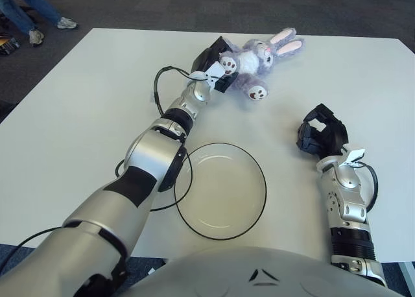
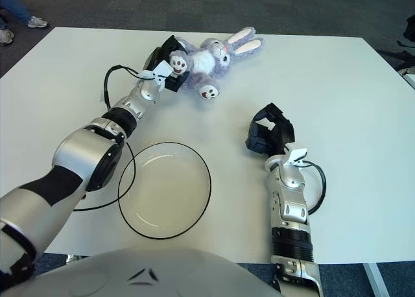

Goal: Put the doll into the plate.

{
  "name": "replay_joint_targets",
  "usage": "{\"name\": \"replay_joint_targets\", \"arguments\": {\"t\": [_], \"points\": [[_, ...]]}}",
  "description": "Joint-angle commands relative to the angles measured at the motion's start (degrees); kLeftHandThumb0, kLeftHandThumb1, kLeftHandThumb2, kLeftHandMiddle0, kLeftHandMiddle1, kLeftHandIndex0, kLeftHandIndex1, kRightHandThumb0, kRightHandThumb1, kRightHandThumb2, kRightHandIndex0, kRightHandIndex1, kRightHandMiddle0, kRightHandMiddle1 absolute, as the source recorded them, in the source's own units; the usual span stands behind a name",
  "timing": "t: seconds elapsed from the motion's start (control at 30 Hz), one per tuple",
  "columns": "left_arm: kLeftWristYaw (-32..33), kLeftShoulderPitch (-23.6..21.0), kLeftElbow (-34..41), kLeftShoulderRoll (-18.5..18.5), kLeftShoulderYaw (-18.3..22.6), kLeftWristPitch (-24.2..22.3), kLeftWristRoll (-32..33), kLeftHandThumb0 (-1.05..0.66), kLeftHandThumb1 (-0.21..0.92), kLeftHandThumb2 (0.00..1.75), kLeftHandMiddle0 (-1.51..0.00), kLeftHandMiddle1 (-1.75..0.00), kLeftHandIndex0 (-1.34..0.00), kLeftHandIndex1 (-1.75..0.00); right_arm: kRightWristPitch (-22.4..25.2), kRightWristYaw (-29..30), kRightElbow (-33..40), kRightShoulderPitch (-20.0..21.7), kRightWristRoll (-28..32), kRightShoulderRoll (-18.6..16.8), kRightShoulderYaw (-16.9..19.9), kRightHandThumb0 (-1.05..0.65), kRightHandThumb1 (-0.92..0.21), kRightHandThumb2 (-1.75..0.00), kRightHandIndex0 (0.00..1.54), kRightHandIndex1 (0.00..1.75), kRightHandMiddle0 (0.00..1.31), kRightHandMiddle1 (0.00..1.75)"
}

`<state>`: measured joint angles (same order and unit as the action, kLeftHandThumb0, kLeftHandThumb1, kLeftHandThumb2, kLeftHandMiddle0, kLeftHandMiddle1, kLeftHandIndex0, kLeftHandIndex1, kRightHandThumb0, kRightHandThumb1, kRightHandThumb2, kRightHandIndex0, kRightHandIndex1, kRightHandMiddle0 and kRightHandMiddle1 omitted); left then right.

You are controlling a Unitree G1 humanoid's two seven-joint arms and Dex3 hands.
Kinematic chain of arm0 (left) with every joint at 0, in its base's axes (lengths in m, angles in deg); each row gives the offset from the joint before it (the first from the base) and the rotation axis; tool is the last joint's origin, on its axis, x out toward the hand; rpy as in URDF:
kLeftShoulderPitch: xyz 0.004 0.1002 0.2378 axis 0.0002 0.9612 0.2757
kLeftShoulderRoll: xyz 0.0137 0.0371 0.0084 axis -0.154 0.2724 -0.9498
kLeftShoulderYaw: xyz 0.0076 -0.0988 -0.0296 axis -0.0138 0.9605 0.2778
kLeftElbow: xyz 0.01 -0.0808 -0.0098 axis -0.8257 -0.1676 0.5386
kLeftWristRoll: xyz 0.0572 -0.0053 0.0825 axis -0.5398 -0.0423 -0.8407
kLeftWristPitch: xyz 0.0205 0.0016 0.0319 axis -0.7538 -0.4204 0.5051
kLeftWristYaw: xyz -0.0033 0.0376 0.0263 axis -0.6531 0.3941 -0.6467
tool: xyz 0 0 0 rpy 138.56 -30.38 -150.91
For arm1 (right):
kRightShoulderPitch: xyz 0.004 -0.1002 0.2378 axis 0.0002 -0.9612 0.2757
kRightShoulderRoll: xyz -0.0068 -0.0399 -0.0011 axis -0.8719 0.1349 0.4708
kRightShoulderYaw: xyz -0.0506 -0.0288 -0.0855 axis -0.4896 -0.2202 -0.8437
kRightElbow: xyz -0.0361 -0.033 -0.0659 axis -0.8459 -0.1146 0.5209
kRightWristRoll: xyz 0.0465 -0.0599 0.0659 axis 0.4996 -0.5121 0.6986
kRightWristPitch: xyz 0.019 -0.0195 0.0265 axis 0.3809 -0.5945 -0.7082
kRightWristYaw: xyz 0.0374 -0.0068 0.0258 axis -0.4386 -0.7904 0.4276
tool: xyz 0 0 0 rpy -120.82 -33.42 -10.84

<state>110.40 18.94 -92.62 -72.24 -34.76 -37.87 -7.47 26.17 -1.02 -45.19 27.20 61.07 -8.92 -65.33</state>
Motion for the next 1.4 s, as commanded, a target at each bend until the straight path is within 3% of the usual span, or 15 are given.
{"name": "replay_joint_targets", "arguments": {"t": [0.0, 0.3, 0.73, 1.0, 1.07, 1.17, 1.27, 1.37], "points": [[0.31, 0.81, 0.13, -0.9, 0.6, 0.33, 0.55, -0.01, 0.17, 1.49, -0.62, -1.75, -0.59, -1.74, 2.13, -0.38, -1.99, -2.2, 0.31, -0.57, 0.12, -0.48, -0.33, -1.3, 1.21, 1.75, 0.6, 1.75], [0.74, 2.01, 0.67, -2.8, 1.24, 3.02, 0.68, -0.01, 0.17, 1.48, -0.6, -1.75, -0.59, -1.75, 2.29, -0.53, -2.01, -2.18, 0.54, -0.66, 0.43, -0.47, -0.35, -1.27, 1.2, 1.75, 0.59, 1.75], [0.74, 7.05, 2.96, -8.36, 2.83, 15.26, 1.82, -0.01, 0.11, 1.55, -0.65, -1.75, -0.64, -1.75, 2.19, -0.69, -1.62, -2.32, 0.59, -0.75, 0.62, -0.46, -0.37, -1.25, 1.19, 1.75, 0.57, 1.75], [-0.75, 8.81, 4.06, -10.86, 2.55, 19.17, 2.04, -0.01, 0.09, 1.57, -0.66, -1.75, -0.65, -1.75, 2.38, -0.65, -1.72, -2.05, 0.28, -0.56, 0.67, -0.46, -0.37, -1.25, 1.18, 1.75, 0.57, 1.75], [-1.53, 9.52, 4.97, -11.84, 2.56, 20.92, 2.3, -0.01, 0.06, 1.57, -0.75, -1.75, -0.67, -1.64, 2.36, -0.58, -1.76, -1.97, 0.13, -0.57, 0.64, -0.46, -0.37, -1.25, 1.18, 1.75, 0.57, 1.75], [-2.49, 10.47, 6.17, -12.91, 2.69, 23.16, 2.72, -0.01, 0.05, 1.58, -0.81, -1.75, -0.65, -1.61, 2.34, -0.45, -1.84, -1.83, -0.1, -0.6, 0.6, -0.46, -0.37, -1.25, 1.18, 1.75, 0.57, 1.75], [-3.81, 11.6, 7.32, -13.71, 3.21, 25.66, 3.59, -0.01, 0.08, 1.57, -0.8, -1.75, -0.57, -1.68, 2.35, -0.28, -1.93, -1.68, -0.34, -0.59, 0.57, -0.46, -0.37, -1.25, 1.18, 1.75, 0.57, 1.75], [-5.64, 13.06, 8.53, -14.44, 4.04, 28.21, 5.07, -0.01, 0.12, 1.5, -0.81, -1.62, -0.53, -1.73, 2.37, -0.17, -1.86, -1.71, -0.51, -0.62, 0.52, -0.46, -0.37, -1.25, 1.18, 1.75, 0.57, 1.75]]}}
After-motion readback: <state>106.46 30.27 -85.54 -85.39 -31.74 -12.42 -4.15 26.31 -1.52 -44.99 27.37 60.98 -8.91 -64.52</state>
